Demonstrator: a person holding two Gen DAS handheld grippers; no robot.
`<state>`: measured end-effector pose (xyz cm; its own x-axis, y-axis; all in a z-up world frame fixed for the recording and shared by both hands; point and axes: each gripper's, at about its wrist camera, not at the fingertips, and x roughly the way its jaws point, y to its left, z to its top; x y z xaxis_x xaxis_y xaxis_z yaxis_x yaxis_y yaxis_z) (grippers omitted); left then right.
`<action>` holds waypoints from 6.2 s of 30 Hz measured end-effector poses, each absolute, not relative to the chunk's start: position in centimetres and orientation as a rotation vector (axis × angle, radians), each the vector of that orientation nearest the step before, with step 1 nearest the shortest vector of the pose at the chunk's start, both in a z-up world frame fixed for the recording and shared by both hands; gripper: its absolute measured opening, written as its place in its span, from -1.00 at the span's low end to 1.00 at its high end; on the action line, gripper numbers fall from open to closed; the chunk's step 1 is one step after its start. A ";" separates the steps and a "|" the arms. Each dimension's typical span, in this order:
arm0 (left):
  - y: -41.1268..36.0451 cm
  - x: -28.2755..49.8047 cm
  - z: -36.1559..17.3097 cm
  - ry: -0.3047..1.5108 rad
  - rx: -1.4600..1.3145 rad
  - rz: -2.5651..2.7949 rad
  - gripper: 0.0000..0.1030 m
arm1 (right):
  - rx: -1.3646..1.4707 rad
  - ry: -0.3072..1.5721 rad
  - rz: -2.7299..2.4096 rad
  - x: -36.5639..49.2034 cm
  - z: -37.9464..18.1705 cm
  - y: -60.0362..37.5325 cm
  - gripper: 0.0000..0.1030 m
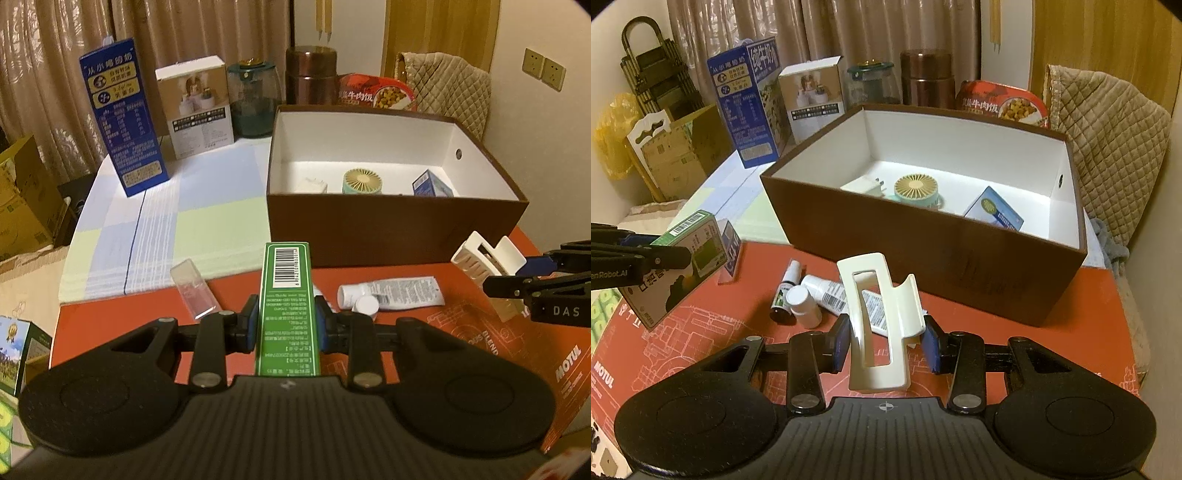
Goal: Organize rigid objects
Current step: 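Carry the green box and hair clip with both tools over the brown box, then lower and release the green box with the left tool while the right tool drops the clip, then withdraw both tools from the brown box back toward the mat, then grasp the white tube by its body with the right tool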
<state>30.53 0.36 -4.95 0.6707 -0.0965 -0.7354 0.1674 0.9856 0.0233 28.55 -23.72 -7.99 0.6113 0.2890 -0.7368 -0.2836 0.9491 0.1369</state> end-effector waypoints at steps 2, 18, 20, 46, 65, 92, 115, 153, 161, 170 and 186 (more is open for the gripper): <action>0.2 30.6 -4.7 0.814 0.095 -0.154 -0.51 | 0.010 0.844 0.330 28.6 -7.7 -23.9 -0.27; -1.0 32.6 -2.2 0.747 0.107 -0.186 -0.51 | 0.040 0.805 0.326 29.7 -5.9 -24.7 -0.27; -1.2 32.8 -2.0 0.740 0.108 -0.194 -0.51 | 0.050 0.803 0.325 29.9 -5.6 -24.9 -0.27; -4.4 37.8 0.3 0.674 0.126 -0.267 -0.50 | 0.116 0.747 0.319 34.4 -3.4 -26.5 -0.27; -5.9 43.6 0.0 0.668 0.135 -0.279 -0.50 | 0.159 0.756 0.267 39.5 -2.7 -26.9 -0.27; -9.6 55.4 -5.6 0.769 0.162 -0.302 -0.50 | 0.224 0.876 0.154 49.7 -8.0 -28.0 -0.27; -8.9 57.0 -7.1 0.836 0.152 -0.284 0.17 | 0.268 0.868 0.165 52.2 -8.2 -28.5 0.00; 4.3 32.9 -5.8 0.899 -0.022 -0.078 0.11 | 0.155 0.841 0.441 32.5 -7.2 -25.1 0.02; 5.8 30.6 -7.8 0.936 -0.056 -0.002 0.11 | 0.093 0.882 0.478 31.5 -9.3 -24.2 0.02; 6.9 29.6 -9.7 0.968 -0.078 0.046 0.09 | 0.009 0.917 0.528 32.0 -11.7 -23.3 0.02; 7.0 31.9 -11.7 0.983 -0.091 0.044 0.08 | -0.170 0.922 0.593 35.4 -15.7 -20.3 0.01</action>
<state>31.90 6.99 -11.72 0.5537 -0.0042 -0.8327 -0.0786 0.9953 -0.0573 35.40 -20.35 -15.71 0.4580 0.4082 -0.7897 -0.5494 0.8284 0.1095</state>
